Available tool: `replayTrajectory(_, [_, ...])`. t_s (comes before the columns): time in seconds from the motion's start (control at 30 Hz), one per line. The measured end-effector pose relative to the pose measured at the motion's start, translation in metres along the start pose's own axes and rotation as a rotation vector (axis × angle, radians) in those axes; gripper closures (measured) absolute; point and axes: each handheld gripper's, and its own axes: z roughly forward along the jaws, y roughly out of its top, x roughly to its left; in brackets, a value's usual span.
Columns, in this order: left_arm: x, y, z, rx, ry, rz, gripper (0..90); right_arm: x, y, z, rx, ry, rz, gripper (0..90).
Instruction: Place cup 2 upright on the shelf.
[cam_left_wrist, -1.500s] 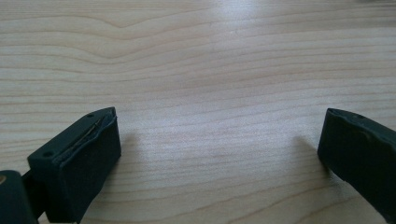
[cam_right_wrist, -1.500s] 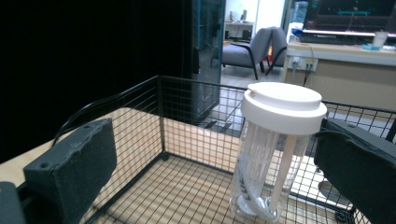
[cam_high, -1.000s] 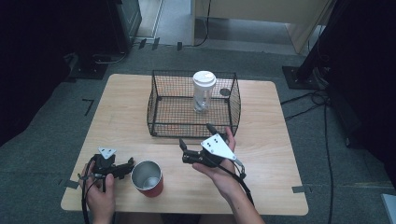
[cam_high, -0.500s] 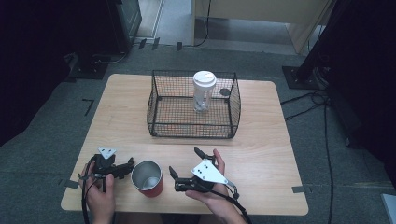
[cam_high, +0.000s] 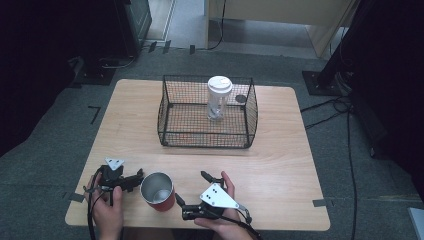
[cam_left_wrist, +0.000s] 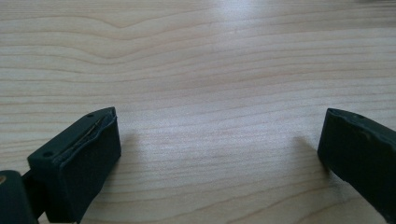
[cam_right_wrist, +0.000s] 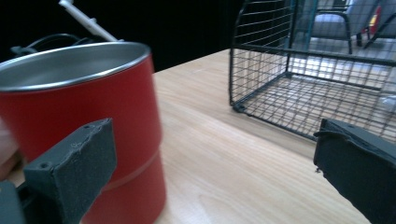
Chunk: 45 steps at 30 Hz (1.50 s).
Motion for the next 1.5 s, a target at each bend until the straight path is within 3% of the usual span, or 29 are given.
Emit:
replayTrajectory(0.43, [0.0, 0.0, 0.0, 0.001, 0.0, 0.0, 0.1, 0.022, -0.004, 0.003, 0.011, 0.063, -0.012, 0.0])
replayTrajectory(0.87, [0.0, 0.0, 0.0, 0.0, 0.0, 0.0, 0.1, 0.042, 0.002, 0.017, -0.011, 0.115, -0.016, 0.0])
replayTrajectory(1.27, [0.0, 0.0, 0.0, 0.0, 0.0, 0.001, 0.1, 0.057, 0.006, 0.035, -0.012, 0.122, -0.029, 0.0])
replayTrajectory(1.5, [0.0, 0.0, 0.0, 0.0, 0.0, 0.001, 0.1, 0.054, 0.008, 0.039, -0.008, 0.103, -0.031, 0.0])
